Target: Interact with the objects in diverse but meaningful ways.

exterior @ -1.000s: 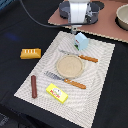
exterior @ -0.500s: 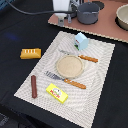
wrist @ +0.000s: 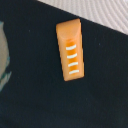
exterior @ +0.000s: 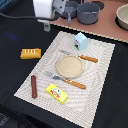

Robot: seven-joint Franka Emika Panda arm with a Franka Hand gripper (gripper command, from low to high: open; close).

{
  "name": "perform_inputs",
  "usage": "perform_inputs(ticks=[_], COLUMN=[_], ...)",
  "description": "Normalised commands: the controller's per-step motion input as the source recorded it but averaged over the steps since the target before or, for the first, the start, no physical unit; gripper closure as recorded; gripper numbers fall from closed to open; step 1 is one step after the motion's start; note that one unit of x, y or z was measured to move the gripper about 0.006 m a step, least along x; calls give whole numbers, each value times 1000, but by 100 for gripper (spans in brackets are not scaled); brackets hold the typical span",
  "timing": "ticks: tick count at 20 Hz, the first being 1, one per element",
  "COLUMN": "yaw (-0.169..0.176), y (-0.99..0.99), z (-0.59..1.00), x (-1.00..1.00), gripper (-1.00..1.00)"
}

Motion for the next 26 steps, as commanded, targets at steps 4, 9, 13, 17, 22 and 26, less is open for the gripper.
perform_inputs(ticks=[4,9,13,17,22,26], yaw=[-1,13,25,28,35,33], y=[-191,-19,0,-73,-174,-176], z=[-370,-376,-405,-361,-328,-366], x=[-661,-640,-586,-459,-249,-265], gripper=[-100,-100,-100,-100,-100,-100])
